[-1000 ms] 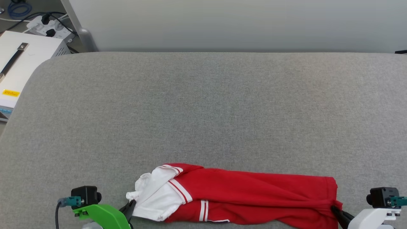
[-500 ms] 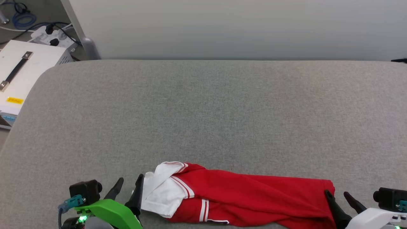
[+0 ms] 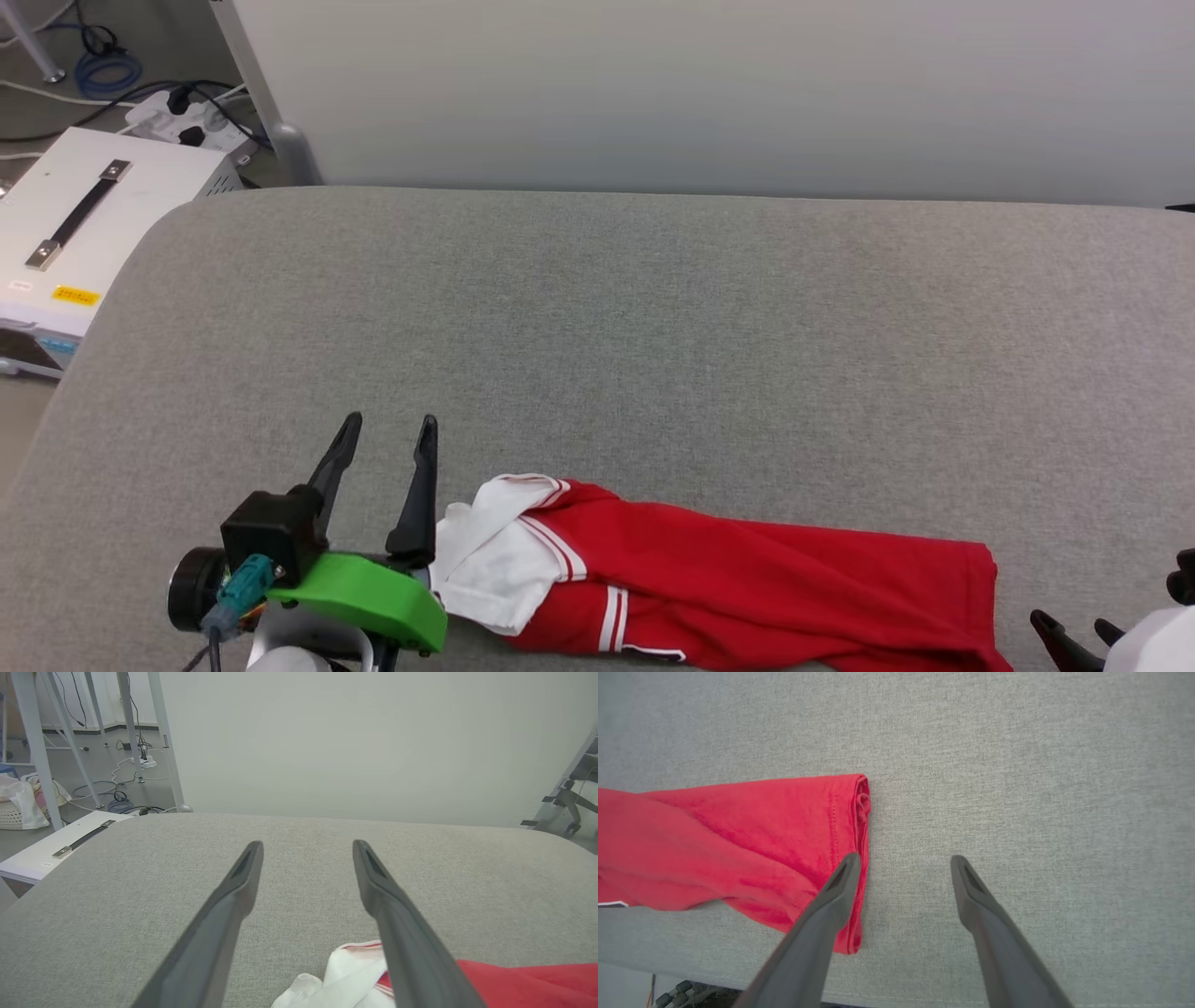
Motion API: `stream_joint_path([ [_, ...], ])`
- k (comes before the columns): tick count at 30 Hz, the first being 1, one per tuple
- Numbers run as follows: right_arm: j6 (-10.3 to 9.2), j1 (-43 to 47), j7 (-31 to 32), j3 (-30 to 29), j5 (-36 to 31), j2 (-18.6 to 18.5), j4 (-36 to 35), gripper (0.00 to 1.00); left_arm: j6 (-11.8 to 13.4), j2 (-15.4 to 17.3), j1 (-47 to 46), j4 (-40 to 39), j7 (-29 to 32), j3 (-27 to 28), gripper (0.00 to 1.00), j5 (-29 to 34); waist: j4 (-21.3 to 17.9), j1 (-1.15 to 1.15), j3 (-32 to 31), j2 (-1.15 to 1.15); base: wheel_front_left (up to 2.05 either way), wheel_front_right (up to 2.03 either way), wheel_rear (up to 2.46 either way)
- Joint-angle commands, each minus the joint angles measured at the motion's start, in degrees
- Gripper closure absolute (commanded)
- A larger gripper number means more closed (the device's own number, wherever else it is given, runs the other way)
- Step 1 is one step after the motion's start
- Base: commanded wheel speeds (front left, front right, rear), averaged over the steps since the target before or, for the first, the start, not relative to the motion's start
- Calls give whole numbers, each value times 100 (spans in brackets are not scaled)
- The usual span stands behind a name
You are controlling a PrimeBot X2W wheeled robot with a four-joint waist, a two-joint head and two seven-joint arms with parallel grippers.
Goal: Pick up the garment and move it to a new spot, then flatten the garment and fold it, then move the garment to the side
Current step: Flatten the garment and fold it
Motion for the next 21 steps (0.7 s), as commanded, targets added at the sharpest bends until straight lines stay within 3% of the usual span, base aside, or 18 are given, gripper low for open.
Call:
stream_joint_path([
  [1, -2, 21, 103, -4, 39, -15, -70, 0, 64, -85, -68, -105, -30, 89, 0, 193, 111, 0, 82, 0, 0, 0, 0],
  [9, -2, -223, 552, 221, 77, -18, 63, 0, 92, -407, 110, -470, -32, 398, 0, 802, 409, 0, 372, 0, 0, 0, 0],
  [21, -2, -549, 913, 919, 440, 36, 1099, 2, -44, -669, 0, -370, -33, 462, 0, 1095, 630, 0, 737, 0, 0, 0, 0],
])
